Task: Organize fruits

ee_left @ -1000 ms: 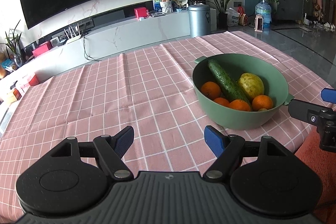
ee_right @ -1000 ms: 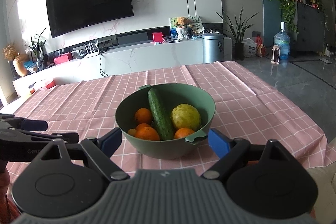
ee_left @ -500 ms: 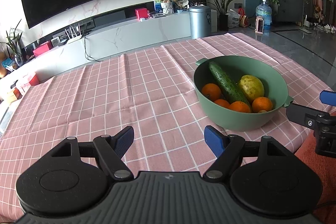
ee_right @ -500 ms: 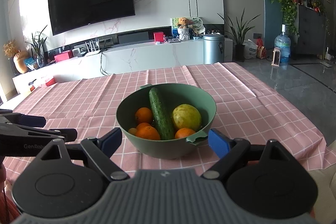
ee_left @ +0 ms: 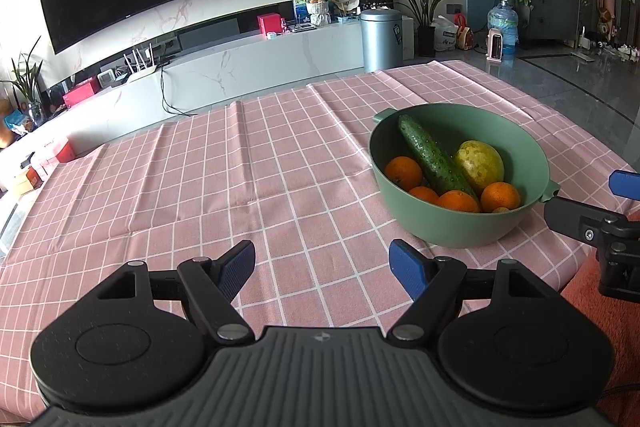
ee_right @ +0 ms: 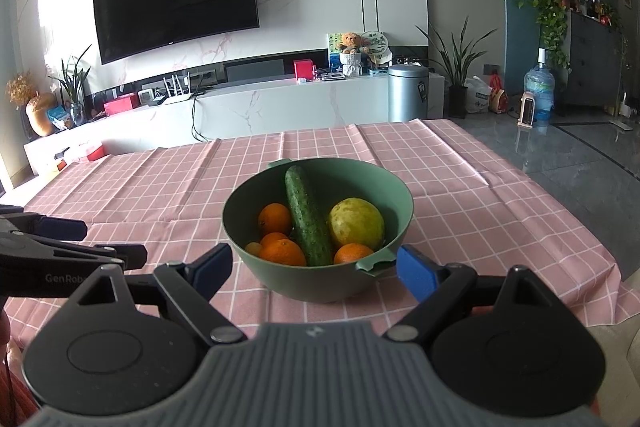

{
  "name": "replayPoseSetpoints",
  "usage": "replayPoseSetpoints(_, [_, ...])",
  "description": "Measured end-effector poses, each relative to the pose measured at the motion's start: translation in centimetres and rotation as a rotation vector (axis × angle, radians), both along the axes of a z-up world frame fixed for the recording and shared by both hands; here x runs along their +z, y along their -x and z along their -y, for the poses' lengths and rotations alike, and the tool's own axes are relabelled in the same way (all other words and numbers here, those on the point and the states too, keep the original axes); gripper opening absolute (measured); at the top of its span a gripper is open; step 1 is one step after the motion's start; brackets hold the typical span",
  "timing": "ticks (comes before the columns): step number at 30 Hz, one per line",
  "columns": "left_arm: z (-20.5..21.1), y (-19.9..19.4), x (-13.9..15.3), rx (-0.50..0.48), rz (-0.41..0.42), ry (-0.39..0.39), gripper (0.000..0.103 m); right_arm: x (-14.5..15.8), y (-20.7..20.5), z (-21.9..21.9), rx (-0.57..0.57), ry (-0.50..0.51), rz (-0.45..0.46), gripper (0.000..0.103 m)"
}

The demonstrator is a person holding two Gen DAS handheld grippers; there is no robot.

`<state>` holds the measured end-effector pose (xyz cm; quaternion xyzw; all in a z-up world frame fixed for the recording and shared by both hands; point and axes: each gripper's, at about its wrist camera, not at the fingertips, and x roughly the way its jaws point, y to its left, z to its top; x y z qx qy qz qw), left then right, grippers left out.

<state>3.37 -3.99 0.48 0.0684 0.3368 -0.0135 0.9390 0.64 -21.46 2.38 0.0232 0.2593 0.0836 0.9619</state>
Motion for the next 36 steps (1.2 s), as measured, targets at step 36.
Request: replayPoseSetpoints(36, [-0.25, 0.19, -0.11, 0.002, -0.007, 0.003, 0.09, 0.14, -0.07, -0.14, 0.001, 0.003, 0.005, 0.085])
